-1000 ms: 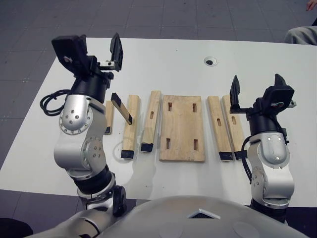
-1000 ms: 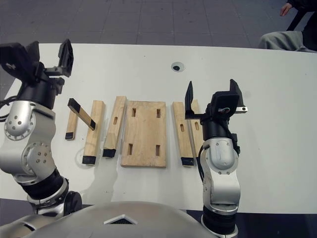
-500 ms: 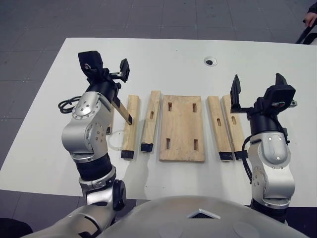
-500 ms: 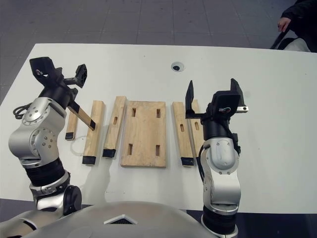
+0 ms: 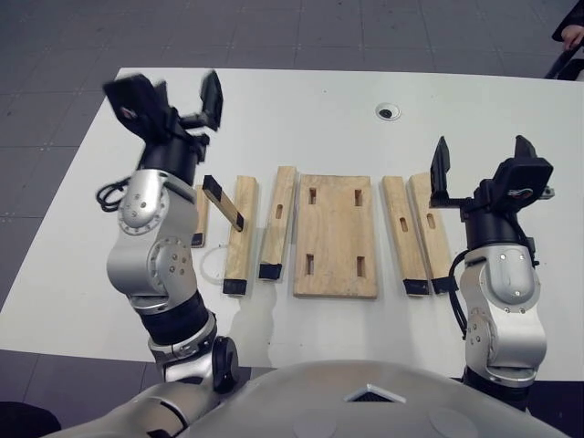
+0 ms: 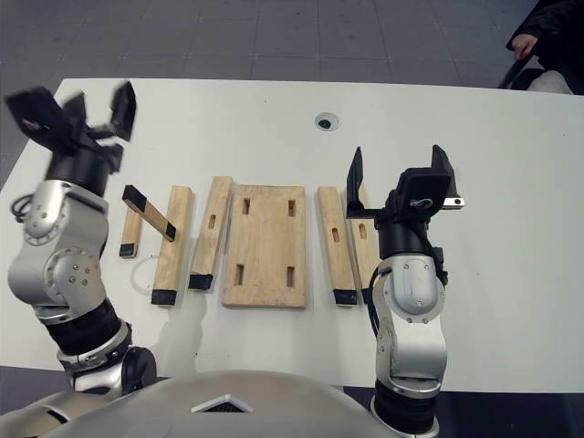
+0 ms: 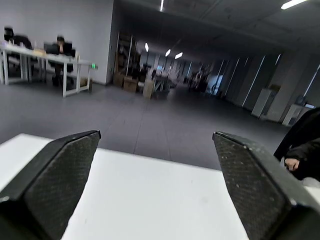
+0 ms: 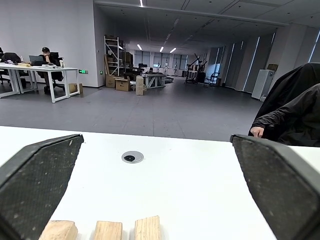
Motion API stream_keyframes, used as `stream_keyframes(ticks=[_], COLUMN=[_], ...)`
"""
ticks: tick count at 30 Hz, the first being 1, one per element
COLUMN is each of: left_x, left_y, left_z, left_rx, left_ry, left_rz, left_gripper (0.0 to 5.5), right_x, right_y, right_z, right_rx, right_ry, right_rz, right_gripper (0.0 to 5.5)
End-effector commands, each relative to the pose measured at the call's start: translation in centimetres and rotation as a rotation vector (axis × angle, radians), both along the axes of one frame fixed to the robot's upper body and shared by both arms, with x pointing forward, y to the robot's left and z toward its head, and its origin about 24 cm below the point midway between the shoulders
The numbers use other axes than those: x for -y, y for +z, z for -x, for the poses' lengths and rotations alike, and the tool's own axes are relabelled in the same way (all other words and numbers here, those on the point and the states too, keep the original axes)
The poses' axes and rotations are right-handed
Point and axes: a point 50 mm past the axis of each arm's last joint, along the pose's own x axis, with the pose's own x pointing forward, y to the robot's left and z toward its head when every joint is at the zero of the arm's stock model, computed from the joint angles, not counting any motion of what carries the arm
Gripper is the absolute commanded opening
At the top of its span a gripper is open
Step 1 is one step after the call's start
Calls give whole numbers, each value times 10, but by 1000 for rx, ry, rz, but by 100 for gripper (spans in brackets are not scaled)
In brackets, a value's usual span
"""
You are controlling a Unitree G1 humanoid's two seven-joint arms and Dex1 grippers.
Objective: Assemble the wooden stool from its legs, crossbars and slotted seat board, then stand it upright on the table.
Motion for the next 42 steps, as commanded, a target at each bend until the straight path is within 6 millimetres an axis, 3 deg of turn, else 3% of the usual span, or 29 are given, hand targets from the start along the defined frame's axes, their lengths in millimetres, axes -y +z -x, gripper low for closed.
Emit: stream_keyframes(ticks=[1, 6, 9, 12, 16, 20, 23, 34, 42], left_x=[0, 3, 3, 6, 15, 16, 13, 7, 13], left_y=[20, -12, -48, -58, -96, -132, -148, -168, -176], left_z=[15, 37, 68, 93, 122, 136, 141, 150, 160], left_rx=[105, -56, -271, -321, -533, -771, -893, -1064, -1172], left_ry=[-4, -15, 31, 35, -39, -69, -45, -4, -78], left_rz=[-58, -98, -166, -250, -295, -289, -306, -285, -230], left_gripper=[418, 418, 418, 418, 418, 418, 418, 418, 274], right_x=[0, -3, -2, 0, 0, -1, -1, -2, -1], right_y=[-2, -1, 1, 1, 1, 1, 2, 3, 4], right_z=[1, -2, -1, -1, -1, -1, -1, 4, 6], right_rx=[-2, 1, 5, 2, 3, 2, 3, 2, 4], right_ry=[-2, 12, 11, 8, 9, 14, 18, 14, 8], right_rz=[-8, -8, -4, -1, 0, 0, 2, -1, -3], right_gripper=[550, 550, 550, 550, 550, 550, 550, 550, 550])
